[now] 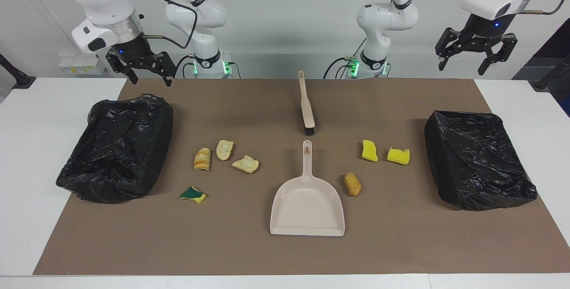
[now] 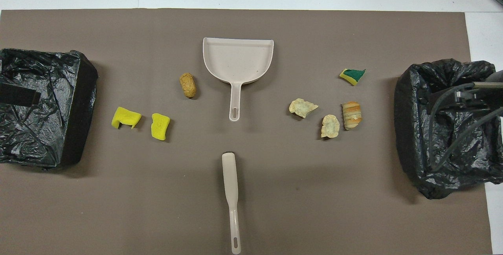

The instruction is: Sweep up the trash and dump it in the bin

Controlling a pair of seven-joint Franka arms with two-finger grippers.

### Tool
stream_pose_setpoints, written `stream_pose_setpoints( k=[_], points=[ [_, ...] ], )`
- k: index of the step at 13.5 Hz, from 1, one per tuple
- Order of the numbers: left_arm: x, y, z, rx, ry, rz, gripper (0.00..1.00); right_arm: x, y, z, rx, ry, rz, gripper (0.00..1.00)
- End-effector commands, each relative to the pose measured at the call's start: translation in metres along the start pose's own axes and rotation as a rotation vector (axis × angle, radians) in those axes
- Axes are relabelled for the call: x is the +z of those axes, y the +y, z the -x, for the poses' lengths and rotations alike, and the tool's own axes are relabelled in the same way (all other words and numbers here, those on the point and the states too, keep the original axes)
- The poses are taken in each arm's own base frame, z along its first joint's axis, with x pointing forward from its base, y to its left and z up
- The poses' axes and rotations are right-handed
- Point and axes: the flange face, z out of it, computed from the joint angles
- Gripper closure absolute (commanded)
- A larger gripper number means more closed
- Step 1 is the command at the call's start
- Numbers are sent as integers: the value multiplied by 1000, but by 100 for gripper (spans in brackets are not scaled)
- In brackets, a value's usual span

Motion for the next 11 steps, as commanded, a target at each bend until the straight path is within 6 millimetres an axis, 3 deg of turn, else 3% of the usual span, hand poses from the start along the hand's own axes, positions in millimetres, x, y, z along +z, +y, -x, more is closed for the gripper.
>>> stream_pose_setpoints(
  k=[1, 7, 11],
  points=[
    [4, -4, 2, -22, -34, 23, 0, 0, 4, 11, -9, -26, -15, 0],
    [3, 6, 1, -5, -28, 27, 0, -1, 2, 9, -23, -15, -15, 0],
    [15, 0, -5, -12, -52, 36, 0, 1, -3, 17, -29, -32, -17, 0]
  ],
)
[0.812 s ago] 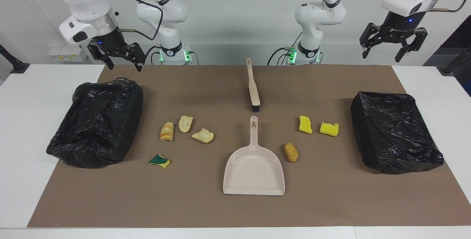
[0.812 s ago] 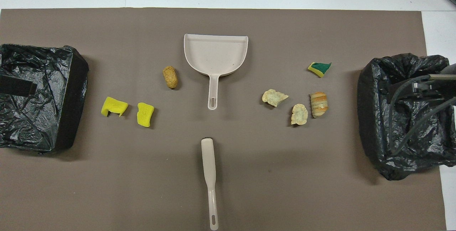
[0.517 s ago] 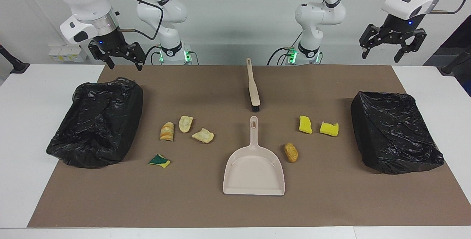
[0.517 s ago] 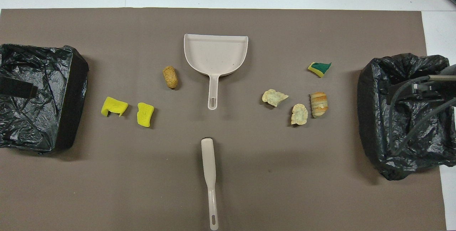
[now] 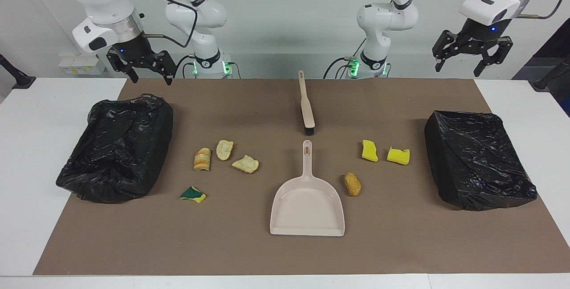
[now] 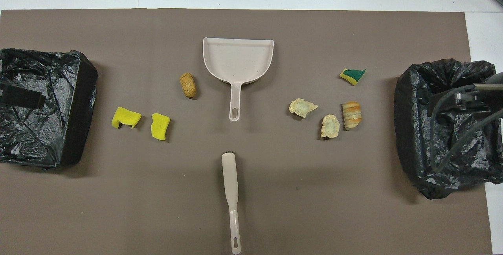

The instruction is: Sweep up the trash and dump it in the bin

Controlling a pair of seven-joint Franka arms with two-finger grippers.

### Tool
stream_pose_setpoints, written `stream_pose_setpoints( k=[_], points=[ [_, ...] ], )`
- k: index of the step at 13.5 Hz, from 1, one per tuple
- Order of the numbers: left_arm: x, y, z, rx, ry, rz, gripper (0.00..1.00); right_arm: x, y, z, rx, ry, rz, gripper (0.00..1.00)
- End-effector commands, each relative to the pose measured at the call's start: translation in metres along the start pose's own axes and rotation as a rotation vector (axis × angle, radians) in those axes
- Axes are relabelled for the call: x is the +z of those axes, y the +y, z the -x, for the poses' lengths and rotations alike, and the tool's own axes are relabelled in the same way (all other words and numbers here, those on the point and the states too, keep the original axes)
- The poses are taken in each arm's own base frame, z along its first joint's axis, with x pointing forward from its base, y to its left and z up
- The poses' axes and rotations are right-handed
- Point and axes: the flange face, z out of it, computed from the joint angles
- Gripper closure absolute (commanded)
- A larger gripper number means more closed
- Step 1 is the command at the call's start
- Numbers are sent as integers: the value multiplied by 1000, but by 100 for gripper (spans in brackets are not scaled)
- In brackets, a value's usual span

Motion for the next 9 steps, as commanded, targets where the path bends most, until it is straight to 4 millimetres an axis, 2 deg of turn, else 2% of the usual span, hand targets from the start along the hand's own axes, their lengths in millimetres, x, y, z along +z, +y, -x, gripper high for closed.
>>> stream_pose_setpoints(
  k=[1, 2, 3, 4, 9],
  points=[
    [7, -1, -4, -9, -24, 20, 0, 1, -14, 15, -51, -7, -18, 0],
    [3, -1, -2, -9, -17, 19, 0, 2, -26, 15, -65, -2, -16, 0],
    [0, -8, 2, -19, -10, 15, 0, 4, -30, 13, -69, -1, -17, 0],
    [-10, 1, 4, -10, 22, 11, 0, 9, -35, 6, -66, 14, -21, 0],
    [-12, 19, 9, 13, 11, 14, 0, 53, -124, -17, -27, 15, -25, 0]
  ],
)
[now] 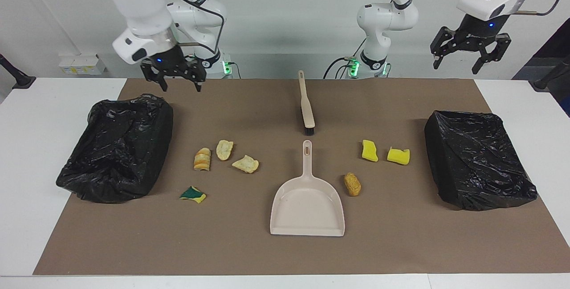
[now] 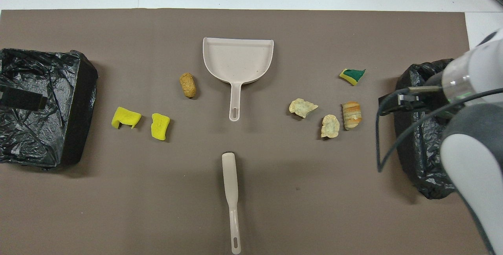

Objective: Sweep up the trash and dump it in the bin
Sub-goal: 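Reach the right gripper toward the beige dustpan handle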

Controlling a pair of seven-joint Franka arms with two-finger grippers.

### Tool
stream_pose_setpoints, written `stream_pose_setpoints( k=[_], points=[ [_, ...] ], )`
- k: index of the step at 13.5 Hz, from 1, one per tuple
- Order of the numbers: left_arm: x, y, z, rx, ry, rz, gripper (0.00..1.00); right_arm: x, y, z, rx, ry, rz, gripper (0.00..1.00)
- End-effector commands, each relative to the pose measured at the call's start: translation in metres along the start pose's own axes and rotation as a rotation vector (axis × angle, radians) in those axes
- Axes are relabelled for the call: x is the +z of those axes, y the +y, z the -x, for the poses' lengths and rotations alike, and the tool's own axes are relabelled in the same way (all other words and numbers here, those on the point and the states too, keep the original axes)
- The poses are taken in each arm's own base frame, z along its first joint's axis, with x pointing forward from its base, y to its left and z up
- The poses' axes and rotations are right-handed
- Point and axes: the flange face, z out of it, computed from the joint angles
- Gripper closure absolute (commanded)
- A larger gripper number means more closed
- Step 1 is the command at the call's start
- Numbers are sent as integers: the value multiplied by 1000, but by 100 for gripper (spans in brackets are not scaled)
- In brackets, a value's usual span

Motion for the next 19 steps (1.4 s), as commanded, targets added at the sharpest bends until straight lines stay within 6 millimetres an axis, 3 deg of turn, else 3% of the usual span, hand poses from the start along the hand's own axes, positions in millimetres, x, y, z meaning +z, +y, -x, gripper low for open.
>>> stream_pose_setpoints(
  k=[1, 3, 5, 7, 10, 11, 15, 17, 19],
  points=[
    [-2, 17, 5, 14, -1, 14, 0, 30, -43, -14, 38, -6, -12, 0],
    [1, 40, 10, 57, -5, 15, 0, 55, -72, -30, 70, -2, -14, 0],
    [2, 64, 12, 100, 12, 17, 0, 82, -117, -36, 69, 20, -24, 0],
    [14, 89, 25, 142, -13, 27, 0, 105, -146, -43, 82, 49, -39, 0],
    [49, 144, 46, 126, -39, 28, 0, 136, -189, -57, 30, 71, -40, 0],
    [61, 158, 61, 136, -51, 26, 0, 138, -208, -65, 16, 84, -54, 0],
    [113, 200, 110, 161, -104, 13, 0, 177, -269, -90, 67, 88, -66, 0],
    [144, 232, 129, 127, -99, 9, 0, 197, -281, -92, 59, 93, -47, 0],
    [164, 251, 151, 114, -92, 24, 0, 207, -289, -91, 48, 96, -52, 0]
  ],
)
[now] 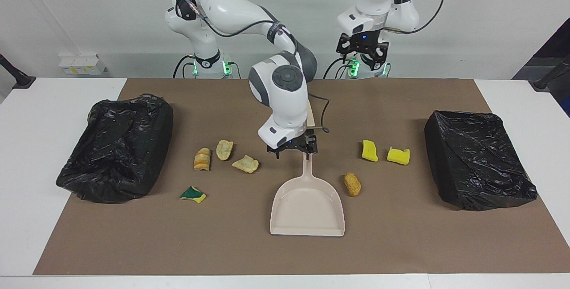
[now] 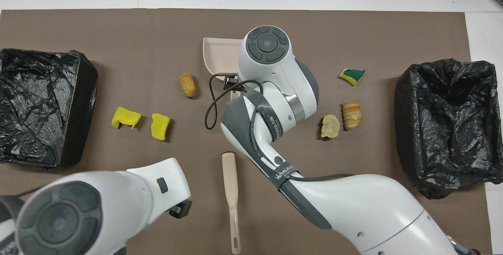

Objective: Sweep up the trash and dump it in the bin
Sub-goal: 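Reach the right gripper toward the beige dustpan handle, then grasp the dustpan with the right gripper while the left gripper grasps the brush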

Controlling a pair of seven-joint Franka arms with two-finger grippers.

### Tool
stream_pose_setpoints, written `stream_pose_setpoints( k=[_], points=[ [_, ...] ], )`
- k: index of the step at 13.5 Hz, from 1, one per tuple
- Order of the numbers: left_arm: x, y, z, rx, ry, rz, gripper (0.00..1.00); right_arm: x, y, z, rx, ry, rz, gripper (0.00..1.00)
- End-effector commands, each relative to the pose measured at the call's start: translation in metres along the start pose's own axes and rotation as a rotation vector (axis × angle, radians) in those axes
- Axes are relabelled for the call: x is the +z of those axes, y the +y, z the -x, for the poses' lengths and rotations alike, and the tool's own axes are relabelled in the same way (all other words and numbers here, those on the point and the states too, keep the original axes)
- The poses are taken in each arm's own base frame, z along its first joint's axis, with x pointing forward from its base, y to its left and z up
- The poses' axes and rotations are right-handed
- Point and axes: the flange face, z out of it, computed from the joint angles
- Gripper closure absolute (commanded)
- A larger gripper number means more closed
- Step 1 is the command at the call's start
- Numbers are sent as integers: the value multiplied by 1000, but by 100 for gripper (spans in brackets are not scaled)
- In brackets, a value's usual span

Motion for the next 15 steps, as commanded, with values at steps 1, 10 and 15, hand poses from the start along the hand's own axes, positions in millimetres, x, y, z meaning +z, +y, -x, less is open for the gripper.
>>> stream_pose_setpoints(
  k=[1, 10, 15],
  points=[
    [29, 19, 32, -18, 22, 34, 0, 7, -10, -4, 9, 18, 5, 0],
    [120, 126, 47, -150, 52, 78, 0, 47, -33, 13, -30, 6, 53, 40],
    [190, 171, 51, -203, 6, 50, 0, 24, -27, 10, -21, 15, 32, 100]
  ],
)
